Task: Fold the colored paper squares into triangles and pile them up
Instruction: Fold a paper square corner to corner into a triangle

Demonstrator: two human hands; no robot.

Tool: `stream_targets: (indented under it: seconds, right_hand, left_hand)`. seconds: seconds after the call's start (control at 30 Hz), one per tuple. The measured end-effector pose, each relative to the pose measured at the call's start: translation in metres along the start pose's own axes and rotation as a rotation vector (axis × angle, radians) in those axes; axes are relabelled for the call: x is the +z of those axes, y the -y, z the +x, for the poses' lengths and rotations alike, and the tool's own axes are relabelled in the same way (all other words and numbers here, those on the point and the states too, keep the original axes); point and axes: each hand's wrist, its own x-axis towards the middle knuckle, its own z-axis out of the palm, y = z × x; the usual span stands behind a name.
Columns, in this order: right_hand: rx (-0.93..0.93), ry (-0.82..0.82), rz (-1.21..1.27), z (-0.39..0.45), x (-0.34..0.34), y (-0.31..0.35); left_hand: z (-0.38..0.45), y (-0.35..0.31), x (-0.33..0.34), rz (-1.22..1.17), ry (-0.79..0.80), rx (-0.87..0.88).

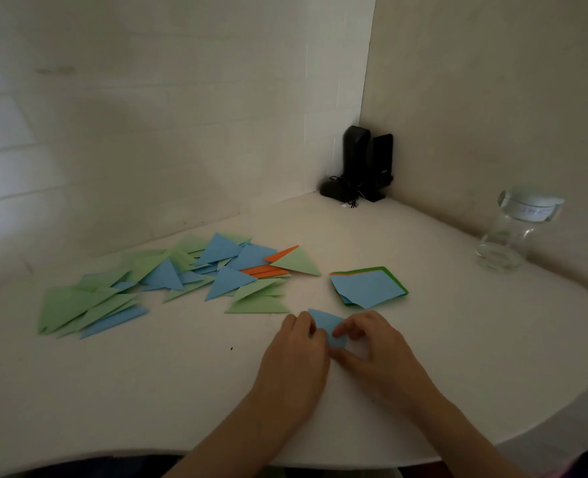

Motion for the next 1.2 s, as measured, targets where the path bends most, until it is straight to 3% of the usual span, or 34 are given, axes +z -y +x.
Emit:
stream_targets:
  seconds: [0.17, 0.43, 0.6, 0.73, 0.9, 1.1, 1.2]
  right_hand:
    - [0.060, 0.037, 0.028, 0.000, -0.025, -0.006]
    - [-0.049, 0.088, -0.039, 0.002, -0.019, -0.004]
    - [-0.146, 0.136, -0.146, 0.011, -0.005, -0.001]
    - [-0.164, 0.073, -0.200, 0.016, 0.005, -0.002]
    - [-0.134, 0.028, -0.181, 0.018, 0.013, 0.000]
    - [-0.051, 0.009, -0.232, 0.021, 0.019, 0.005]
    - [0.004, -0.018, -0.279, 0.022, 0.024, 0.011]
  left_hand:
    - [-0.004, 0.011, -0.014, -0.071, 0.096, -0.029]
    - [-0.001, 0.034, -0.018, -0.126, 0.026, 0.120]
    - [0.002, 0.055, -0.022, -0.189, 0.106, 0.188]
    - [0.001, 0.068, -0.026, -0.293, 0.135, 0.189]
    - [0.001, 0.078, -0.025, -0.349, 0.025, 0.082]
    - [0.002, 0.072, -0.029, -0.349, 0.044, -0.293]
    - [0.002, 0.066, -0.021, -0.208, 0.003, -0.288]
